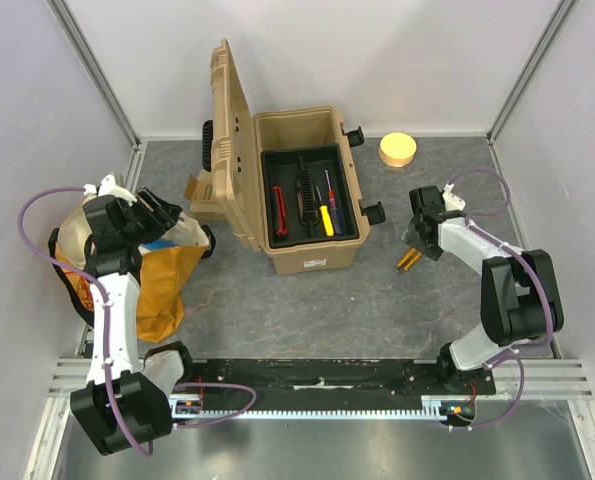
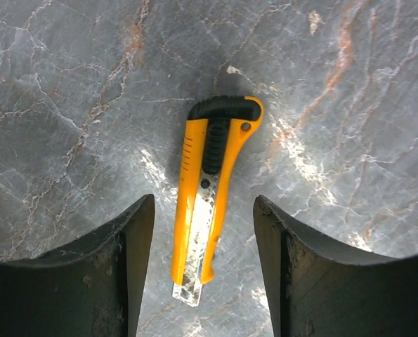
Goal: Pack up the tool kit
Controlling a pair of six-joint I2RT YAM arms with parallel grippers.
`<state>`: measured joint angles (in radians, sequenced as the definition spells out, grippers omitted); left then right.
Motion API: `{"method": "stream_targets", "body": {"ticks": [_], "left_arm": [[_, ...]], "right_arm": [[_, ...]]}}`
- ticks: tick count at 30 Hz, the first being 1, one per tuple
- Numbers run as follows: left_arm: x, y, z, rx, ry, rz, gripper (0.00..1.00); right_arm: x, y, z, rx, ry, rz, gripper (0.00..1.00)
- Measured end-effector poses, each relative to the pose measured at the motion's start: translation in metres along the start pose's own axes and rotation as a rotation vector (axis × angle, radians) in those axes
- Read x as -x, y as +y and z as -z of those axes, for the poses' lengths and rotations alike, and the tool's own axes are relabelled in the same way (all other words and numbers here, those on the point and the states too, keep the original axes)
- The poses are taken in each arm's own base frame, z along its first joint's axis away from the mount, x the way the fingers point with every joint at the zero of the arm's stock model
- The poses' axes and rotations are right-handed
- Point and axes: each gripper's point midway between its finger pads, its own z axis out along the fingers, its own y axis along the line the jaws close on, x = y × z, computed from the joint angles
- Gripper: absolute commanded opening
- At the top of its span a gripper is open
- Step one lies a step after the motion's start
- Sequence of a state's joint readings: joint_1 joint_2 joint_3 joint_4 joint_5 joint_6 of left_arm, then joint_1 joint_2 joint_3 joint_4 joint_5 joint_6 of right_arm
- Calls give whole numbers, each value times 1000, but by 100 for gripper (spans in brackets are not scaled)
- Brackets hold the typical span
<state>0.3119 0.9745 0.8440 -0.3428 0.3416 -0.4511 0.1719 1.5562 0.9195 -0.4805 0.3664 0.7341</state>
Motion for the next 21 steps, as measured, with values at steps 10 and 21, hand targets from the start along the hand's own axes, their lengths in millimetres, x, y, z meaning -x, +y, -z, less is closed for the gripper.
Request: {"method": "stream_targets", "body": {"ticks": [10,21], "left_arm": [[0,0,0,0,0,0,65],[0,0,0,0,0,0,64]], "right_arm": [[-10,1,-19,-11,26,-12,46],[-10,3,-21,2,18,-11,8]]}}
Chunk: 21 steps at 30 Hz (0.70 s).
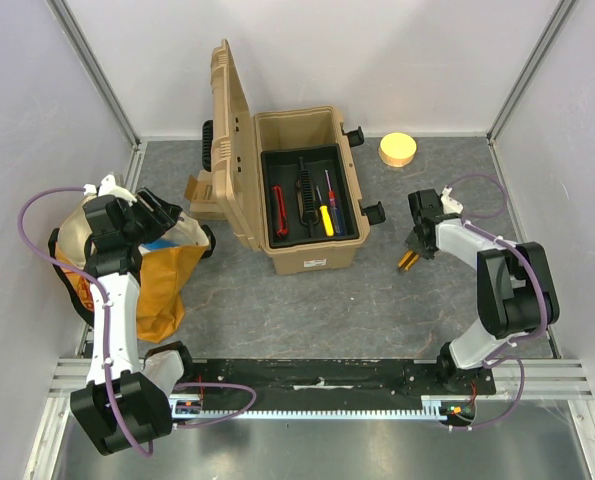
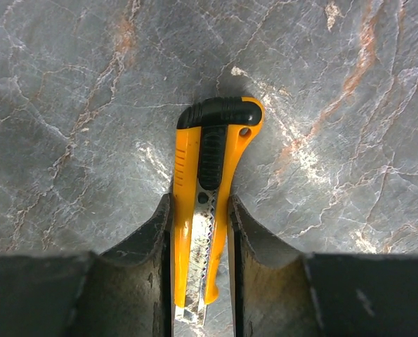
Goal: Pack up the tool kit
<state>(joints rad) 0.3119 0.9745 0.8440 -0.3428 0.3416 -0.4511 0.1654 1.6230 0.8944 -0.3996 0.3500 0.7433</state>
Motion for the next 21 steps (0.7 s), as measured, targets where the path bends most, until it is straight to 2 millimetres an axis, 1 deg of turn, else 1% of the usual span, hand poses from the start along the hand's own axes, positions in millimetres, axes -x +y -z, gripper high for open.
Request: {"method": "stream_targets", "body": {"ticks": [3,5,9,11,13,15,18,21], "left_arm": [[0,0,0,0,0,0,64],[0,0,0,0,0,0,64],[0,0,0,0,0,0,64],[0,0,0,0,0,0,64],[0,0,0,-1,0,0,65],[0,0,0,-1,1,0,64],[0,0,0,-1,1,0,64],[0,0,0,-1,0,0,64]], "right_arm": [[3,1,6,18,-9,7,6],[11,3,18,44,-38,5,5],[38,14,56,135,-137,-8,4],[53,27,82,196,-193,-1,3],[67,47,112,267,-253,16,2],[78,72,146,350,-315,42,1],[81,108,196,485,-382,102,1],[75,145,244,649,-429,174,1]]}}
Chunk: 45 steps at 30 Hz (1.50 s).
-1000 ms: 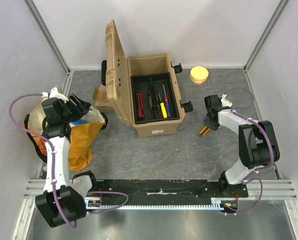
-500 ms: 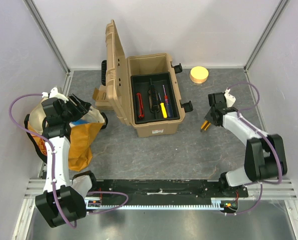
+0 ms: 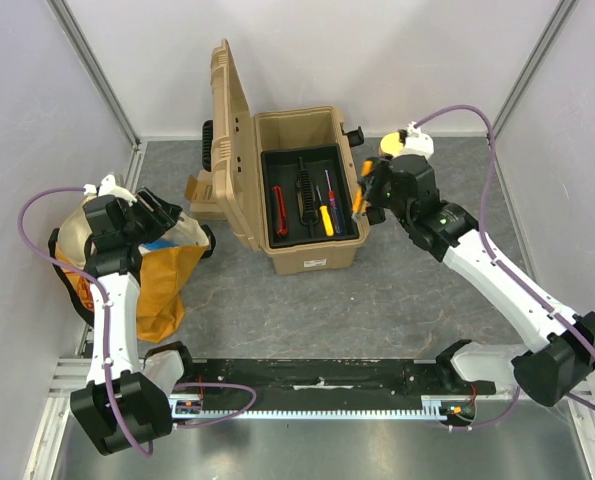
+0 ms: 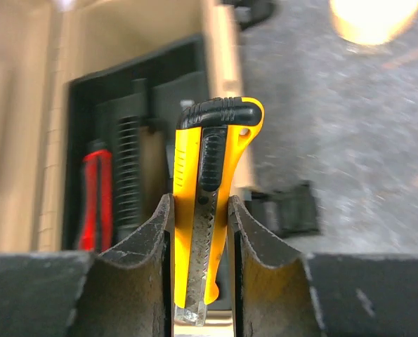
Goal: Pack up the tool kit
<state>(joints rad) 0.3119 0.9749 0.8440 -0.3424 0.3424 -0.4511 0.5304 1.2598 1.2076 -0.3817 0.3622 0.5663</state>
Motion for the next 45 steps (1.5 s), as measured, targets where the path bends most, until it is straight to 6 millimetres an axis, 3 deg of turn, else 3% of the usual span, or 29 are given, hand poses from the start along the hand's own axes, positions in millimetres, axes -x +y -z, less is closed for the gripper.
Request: {"method": "stream_targets", "body": {"ticks": [4,8,12,15,19,32,39,45], "left_arm": [[0,0,0,0,0,0,64],[0,0,0,0,0,0,64],[0,0,0,0,0,0,65],[0,0,0,0,0,0,64],[0,0,0,0,0,0,64],[0,0,0,0,0,0,65],[0,0,0,0,0,0,64],[0,0,0,0,0,0,64]], "right_arm": [[-1,60,14,201,-18,64,0],[-21,115,14,330,9,143,0],[-58,150,2,381,60,222,0],[-84,164,-12,374,97,276,0],[-102,169,-30,340,113,320,0],[-117,154,-68,188,86,390,1],[-133,147,-90,111,103,440,35],[-128,148,-89,78,104,429,51]]}}
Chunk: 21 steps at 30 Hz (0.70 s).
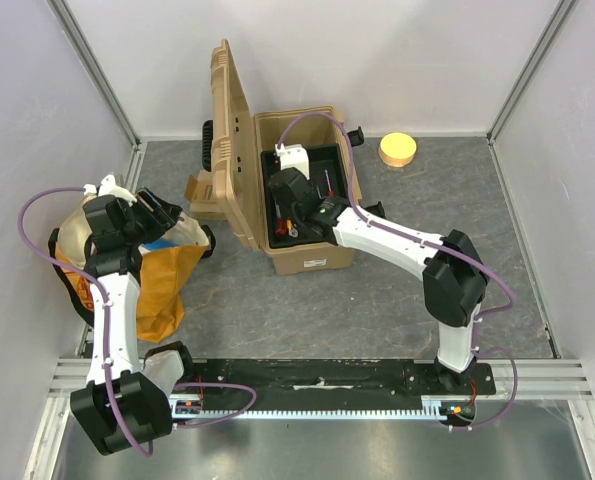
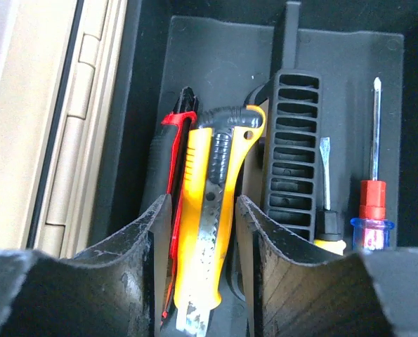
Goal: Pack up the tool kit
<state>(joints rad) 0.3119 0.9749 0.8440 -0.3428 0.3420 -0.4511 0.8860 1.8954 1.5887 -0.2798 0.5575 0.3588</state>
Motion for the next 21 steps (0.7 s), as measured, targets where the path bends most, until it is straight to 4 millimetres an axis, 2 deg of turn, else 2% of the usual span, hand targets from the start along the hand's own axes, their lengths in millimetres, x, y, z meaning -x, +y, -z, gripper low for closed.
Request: {"method": "stream_targets", "body": {"ticks": [5,8,12,14,17,20,21], "left_arm": [[0,0,0,-1,0,0,64],[0,-1,0,-8,3,0,64],[-1,-5,0,-28,7,-2,64],[0,-9,1,-48,5,-6,64],[3,-17,4,-88,-9,-19,63],[5,-29,9,-146,-27,-40,63],[4,-34,11,-171,-30,-48,63]], "right_arm": [[10,-1,5,-7,-12,-20,56],[22,-4,15,-5,-28,-31,56],[47,-14,37,-10,-78,-58,56],[64,-25,51,-30,-115,-75,55],[84,-50,72,-69,-161,-105,54],[91,-97,89,-143,-181,-149,49],[89,-119,91,-179,-181,-171,48]]}}
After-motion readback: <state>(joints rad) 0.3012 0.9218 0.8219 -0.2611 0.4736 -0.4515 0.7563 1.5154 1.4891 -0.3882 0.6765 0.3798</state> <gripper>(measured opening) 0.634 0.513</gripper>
